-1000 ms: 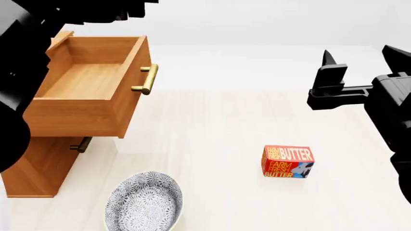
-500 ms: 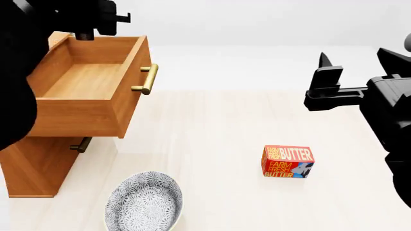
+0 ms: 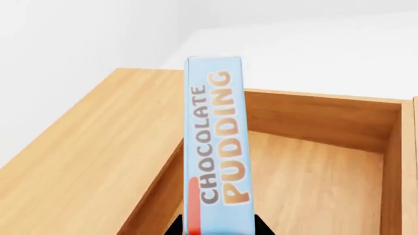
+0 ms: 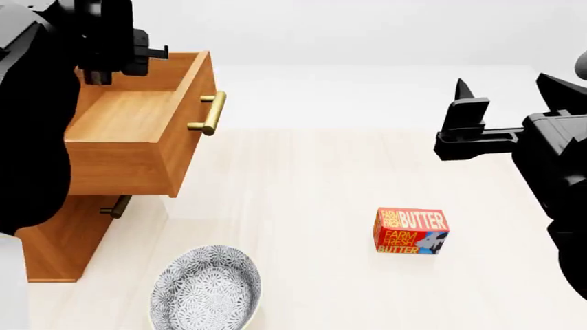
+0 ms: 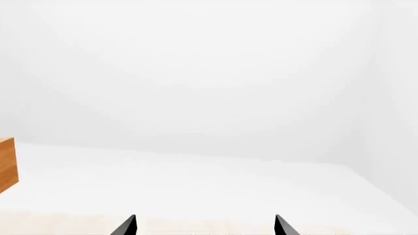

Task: Put the chocolate pudding in the top drawer of the cabinet and close it.

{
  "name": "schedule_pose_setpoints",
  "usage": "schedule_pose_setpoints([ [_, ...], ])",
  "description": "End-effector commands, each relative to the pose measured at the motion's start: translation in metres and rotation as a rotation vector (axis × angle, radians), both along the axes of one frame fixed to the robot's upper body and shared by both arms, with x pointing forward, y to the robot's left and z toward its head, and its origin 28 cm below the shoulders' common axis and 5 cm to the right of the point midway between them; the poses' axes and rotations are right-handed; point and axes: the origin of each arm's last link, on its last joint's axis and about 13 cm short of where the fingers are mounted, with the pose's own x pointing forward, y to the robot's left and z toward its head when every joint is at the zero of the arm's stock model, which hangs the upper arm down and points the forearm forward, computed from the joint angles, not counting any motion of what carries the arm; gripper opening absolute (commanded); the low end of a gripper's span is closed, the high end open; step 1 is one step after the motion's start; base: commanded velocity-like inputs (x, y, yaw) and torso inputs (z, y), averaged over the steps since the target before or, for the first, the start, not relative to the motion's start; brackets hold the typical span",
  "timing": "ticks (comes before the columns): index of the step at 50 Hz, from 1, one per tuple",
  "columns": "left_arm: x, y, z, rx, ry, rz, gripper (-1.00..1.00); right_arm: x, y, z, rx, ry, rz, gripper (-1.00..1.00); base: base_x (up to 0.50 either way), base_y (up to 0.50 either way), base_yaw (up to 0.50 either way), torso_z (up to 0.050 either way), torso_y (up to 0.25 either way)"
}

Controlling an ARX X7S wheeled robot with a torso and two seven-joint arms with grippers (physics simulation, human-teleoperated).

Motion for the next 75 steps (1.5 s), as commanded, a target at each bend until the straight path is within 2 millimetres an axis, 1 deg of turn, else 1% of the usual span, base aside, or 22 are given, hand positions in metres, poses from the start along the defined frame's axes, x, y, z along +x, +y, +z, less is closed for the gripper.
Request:
schedule_pose_setpoints([
  [1,0.002,0.003,-0.012,-0.004,0.027,0.033,-1.0,0.001,-0.001,-0.003,0.005,0.005,-0.002,1.0,0.0,0.0,0.0,0.0,0.0],
  [13,0.005,0.003,-0.029,-0.047,0.05,0.06,-1.0,0.003,-0.002,-0.006,0.008,0.013,-0.005,1.0,0.0,0.0,0.0,0.0,0.0],
  [25,0.007,0.004,-0.033,-0.087,0.036,0.094,-1.0,0.006,-0.003,-0.009,0.011,0.022,-0.008,1.0,0.0,0.0,0.0,0.0,0.0],
  [43,0.01,0.004,-0.044,-0.156,0.028,0.11,-1.0,0.008,-0.002,-0.012,0.012,0.03,-0.009,1.0,0.0,0.0,0.0,0.0,0.0],
  [60,0.011,0.003,-0.058,-0.162,0.055,0.095,-1.0,0.009,-0.001,-0.013,0.011,0.035,-0.008,1.0,0.0,0.0,0.0,0.0,0.001],
  [75,0.011,0.002,-0.06,-0.165,0.061,0.083,-1.0,0.01,-0.001,-0.014,0.012,0.036,-0.007,1.0,0.0,0.0,0.0,0.0,0.0],
])
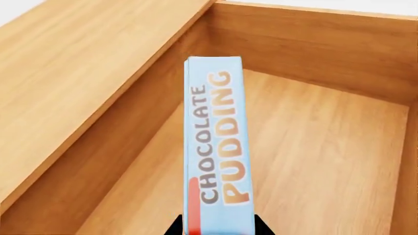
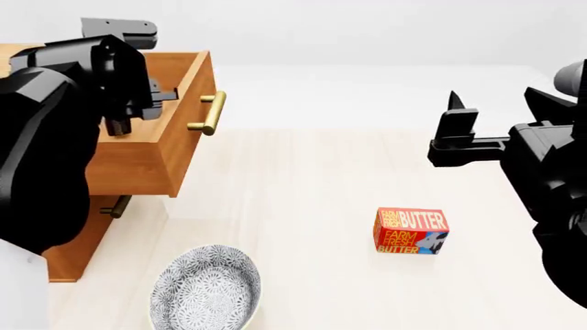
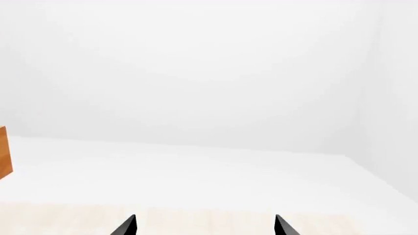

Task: Put the chocolate pudding in the top drawer of the cabinet and close it.

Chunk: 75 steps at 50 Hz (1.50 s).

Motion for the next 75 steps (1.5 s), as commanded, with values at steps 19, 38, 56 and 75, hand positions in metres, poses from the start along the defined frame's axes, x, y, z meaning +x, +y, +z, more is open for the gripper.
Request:
schedule_pose_setpoints([
  [19,-0.001,0.001,0.016,-0.004,-0.042,-0.001,1.0,0.0,0.001,0.001,0.002,0.0,0.002,1.0,0.0,0.0,0.0,0.0,0.0],
  [38,-0.001,-0.001,0.053,0.0,-0.202,-0.051,1.0,0.0,0.001,0.002,0.0,-0.003,0.005,1.0,0.0,0.0,0.0,0.001,0.001],
  [56,-0.002,-0.02,0.087,0.008,-0.366,-0.264,1.0,-0.002,0.004,0.007,-0.004,-0.015,0.014,1.0,0.0,0.0,0.0,0.0,0.0],
  [75,-0.001,-0.054,0.095,0.019,-0.438,-0.566,1.0,-0.005,0.007,0.012,-0.01,-0.025,0.024,1.0,0.0,0.0,0.0,0.0,0.0],
])
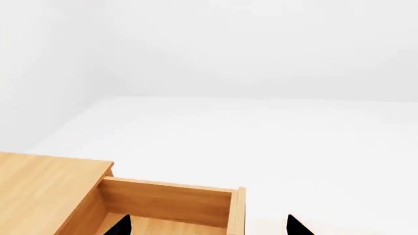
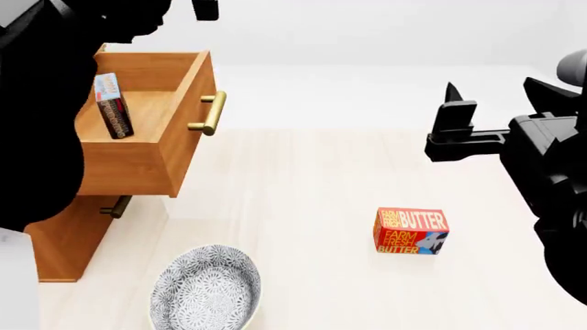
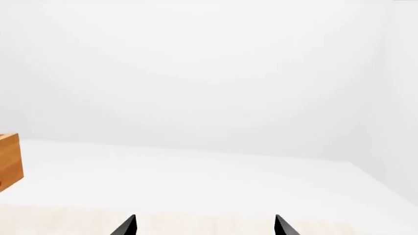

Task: Put the chocolate pudding in the top drawer of the cabinet and close it.

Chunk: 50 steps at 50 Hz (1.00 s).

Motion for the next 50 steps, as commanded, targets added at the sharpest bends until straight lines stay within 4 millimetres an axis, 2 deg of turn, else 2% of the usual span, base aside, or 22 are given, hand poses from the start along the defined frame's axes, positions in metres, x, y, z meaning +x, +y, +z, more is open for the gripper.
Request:
schedule_pose_setpoints([
  [1,0.001,-0.02,0.004,0.025,-0.05,-0.17,1.0,-0.001,0.002,0.003,-0.003,-0.007,0.005,1.0,0.0,0.0,0.0,0.0,0.0],
  [6,0.001,-0.033,-0.004,0.038,-0.044,-0.244,1.0,-0.003,0.001,0.004,-0.002,-0.01,0.005,1.0,0.0,0.0,0.0,0.0,0.0],
  [19,-0.053,-0.058,-0.042,0.093,-0.007,-0.431,1.0,-0.005,0.002,0.004,-0.001,-0.014,0.007,1.0,0.0,0.0,0.0,0.0,0.0],
  [32,-0.087,-0.07,-0.071,0.127,0.033,-0.529,1.0,-0.006,0.001,0.004,0.004,-0.016,0.004,1.0,0.0,0.0,0.0,0.0,0.0],
  [50,-0.097,-0.072,-0.124,0.119,0.144,-0.567,1.0,-0.006,0.001,0.002,0.003,-0.013,0.006,1.0,0.0,0.0,0.0,0.0,0.0],
])
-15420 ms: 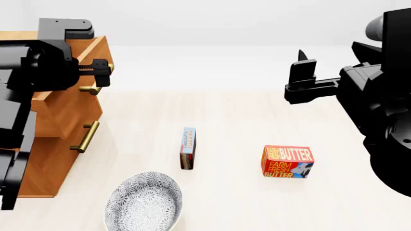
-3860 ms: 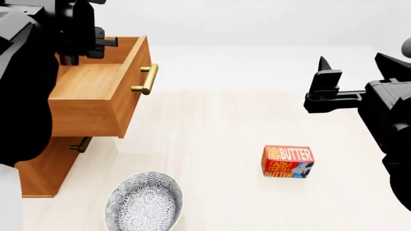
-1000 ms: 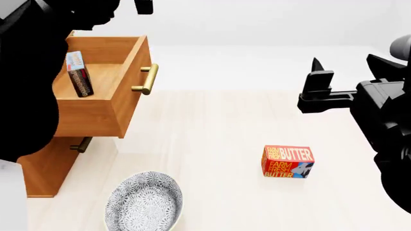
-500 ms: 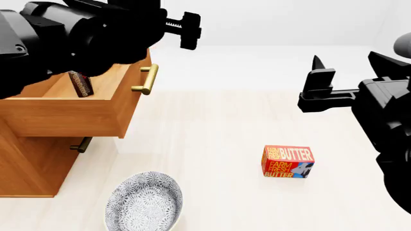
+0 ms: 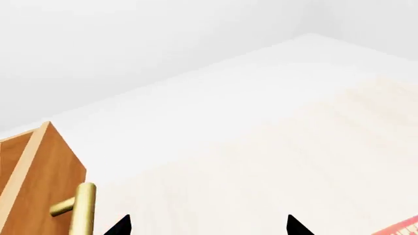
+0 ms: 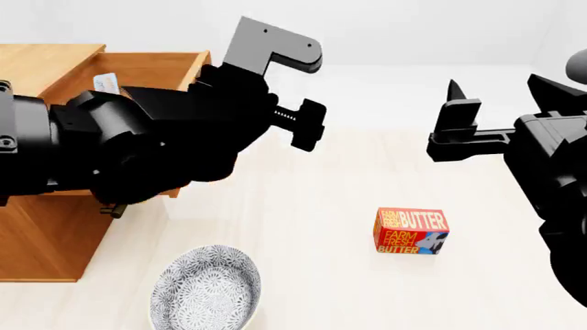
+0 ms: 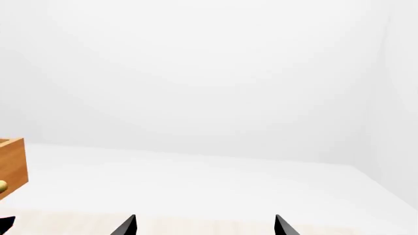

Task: Put the chocolate pudding in the top drawer of the cabinet and close it.

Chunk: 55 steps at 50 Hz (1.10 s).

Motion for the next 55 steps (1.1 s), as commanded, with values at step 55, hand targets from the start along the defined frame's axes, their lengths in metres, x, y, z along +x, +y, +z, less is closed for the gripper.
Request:
schedule_pose_setpoints([
  [55,0.017,0.019,-0.097,-0.046,0.259,0.126,1.0,0.006,0.002,-0.009,0.009,0.021,0.006,1.0,0.0,0.0,0.0,0.0,0.0],
])
